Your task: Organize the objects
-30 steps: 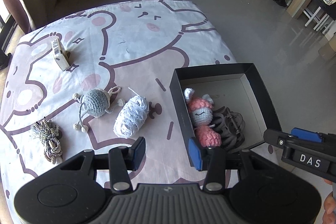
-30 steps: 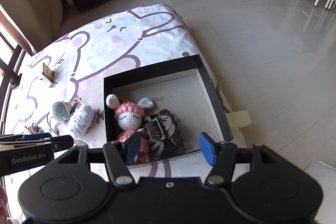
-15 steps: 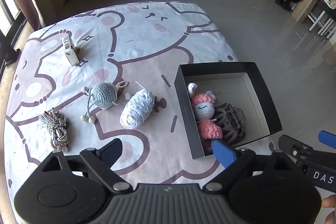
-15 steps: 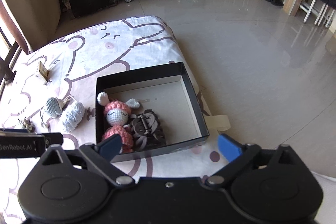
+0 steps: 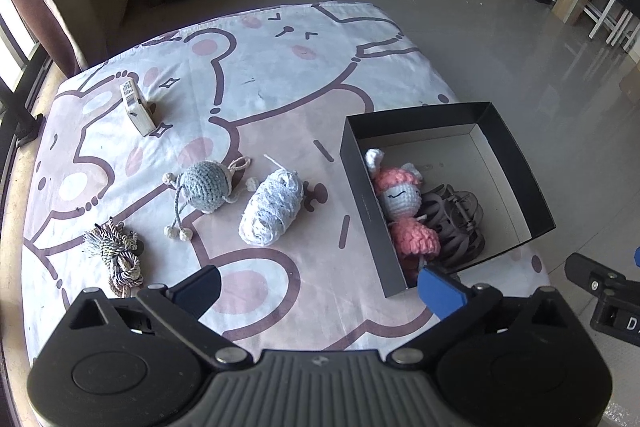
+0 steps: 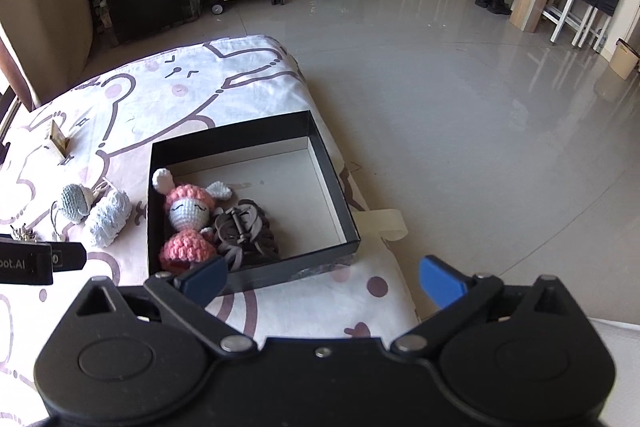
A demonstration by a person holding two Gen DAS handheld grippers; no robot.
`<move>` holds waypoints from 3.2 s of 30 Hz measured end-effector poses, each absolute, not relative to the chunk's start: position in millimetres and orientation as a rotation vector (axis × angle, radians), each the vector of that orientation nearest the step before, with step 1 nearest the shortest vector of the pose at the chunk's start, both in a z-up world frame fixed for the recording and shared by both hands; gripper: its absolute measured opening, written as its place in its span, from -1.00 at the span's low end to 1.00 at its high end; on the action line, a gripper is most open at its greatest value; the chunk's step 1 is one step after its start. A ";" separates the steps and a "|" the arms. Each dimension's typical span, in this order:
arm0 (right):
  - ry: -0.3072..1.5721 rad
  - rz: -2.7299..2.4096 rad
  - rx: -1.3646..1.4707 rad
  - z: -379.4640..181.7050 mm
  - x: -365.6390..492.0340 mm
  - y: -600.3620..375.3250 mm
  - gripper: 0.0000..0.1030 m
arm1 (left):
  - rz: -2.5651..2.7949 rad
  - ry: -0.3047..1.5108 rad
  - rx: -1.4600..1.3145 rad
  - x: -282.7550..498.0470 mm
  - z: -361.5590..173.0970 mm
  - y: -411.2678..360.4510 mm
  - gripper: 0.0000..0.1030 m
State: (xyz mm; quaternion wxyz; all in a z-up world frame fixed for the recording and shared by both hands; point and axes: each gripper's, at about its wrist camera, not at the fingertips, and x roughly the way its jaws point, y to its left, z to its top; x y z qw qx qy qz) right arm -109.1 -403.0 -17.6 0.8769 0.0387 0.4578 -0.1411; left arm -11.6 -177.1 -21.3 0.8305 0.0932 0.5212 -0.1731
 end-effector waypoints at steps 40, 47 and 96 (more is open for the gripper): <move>0.964 -0.236 0.074 -24.4 -80.8 -372.0 1.00 | -0.282 1.101 0.092 21.1 -28.2 -117.3 1.00; 0.954 -0.179 0.043 -19.4 -59.7 -348.5 1.00 | -0.213 1.098 0.065 32.9 -30.7 -86.0 1.00; 0.949 0.076 0.004 -38.9 39.8 -196.5 1.00 | 0.037 1.037 -0.154 78.0 -57.1 53.9 1.00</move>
